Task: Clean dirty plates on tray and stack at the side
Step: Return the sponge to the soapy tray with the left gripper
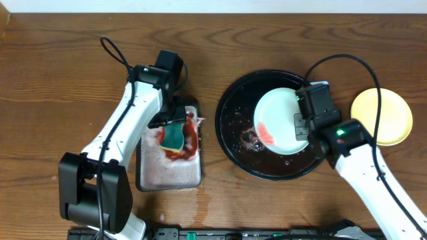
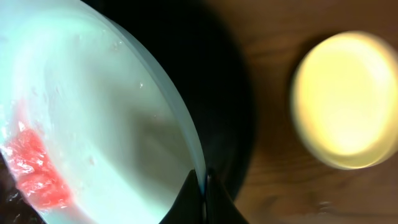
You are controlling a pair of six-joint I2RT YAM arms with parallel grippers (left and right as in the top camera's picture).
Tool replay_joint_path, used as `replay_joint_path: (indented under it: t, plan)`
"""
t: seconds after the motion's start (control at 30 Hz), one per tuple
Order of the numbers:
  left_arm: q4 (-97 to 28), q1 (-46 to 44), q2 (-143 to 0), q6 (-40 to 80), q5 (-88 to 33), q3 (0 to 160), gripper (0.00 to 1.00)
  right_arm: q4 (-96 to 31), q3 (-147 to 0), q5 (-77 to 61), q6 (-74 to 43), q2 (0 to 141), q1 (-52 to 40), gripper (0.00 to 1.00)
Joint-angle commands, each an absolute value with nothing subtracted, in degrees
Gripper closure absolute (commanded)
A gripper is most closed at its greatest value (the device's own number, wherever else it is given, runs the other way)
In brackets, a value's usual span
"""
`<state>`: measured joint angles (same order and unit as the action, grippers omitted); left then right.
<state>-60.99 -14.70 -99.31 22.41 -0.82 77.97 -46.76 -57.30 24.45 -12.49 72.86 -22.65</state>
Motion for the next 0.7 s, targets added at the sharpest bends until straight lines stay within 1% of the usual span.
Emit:
replay_joint_path:
  t: [0.0,0.1,0.23,0.43,0.5,0.53,0.6,0.63,0.67]
  plan:
    - [-61.0,-13.8,-98.8,21.5,-1.8,78.2,0.45,-47.0,-58.2,39.0,-10.1,71.8,-27.4,0.99]
    - [-61.0,-13.5,-96.8,20.3,-5.4,78.2,0.44,-47.2,-58.2,46.2,-8.0,71.8,-31.4,0.99]
    - [-61.3,-13.5,-91.3,20.3,-6.9,78.2,0.43,-47.2,-58.2,52.7,-7.6,71.8,-37.0,0.99]
    - [-63.8,-13.6,-79.8,20.3,-6.9,78.2,0.34,-47.6,-58.2,59.2,-7.6,71.8,-43.3,0.99]
    - [-64.6,-13.6,-75.6,20.3,-6.9,78.2,0.33,-47.5,-58.2,62.8,-7.6,71.8,-45.5,0.99]
    - [-64.8,-13.6,-74.5,20.3,-6.9,78.2,0.26,-47.5,-58.2,64.0,-7.6,71.8,-46.2,0.99]
    - [-65.1,-13.6,-72.4,20.4,-6.9,78.2,0.24,-47.4,-58.2,66.0,-6.7,71.8,-47.4,0.99]
    - [-65.1,-13.6,-71.5,20.4,-6.9,78.2,0.16,-47.1,-58.2,66.2,-5.7,71.8,-48.0,0.99]
    - [-64.8,-13.6,-70.8,20.4,-6.9,78.2,0.16,-46.9,-58.2,66.2,-4.8,71.8,-48.3,0.99]
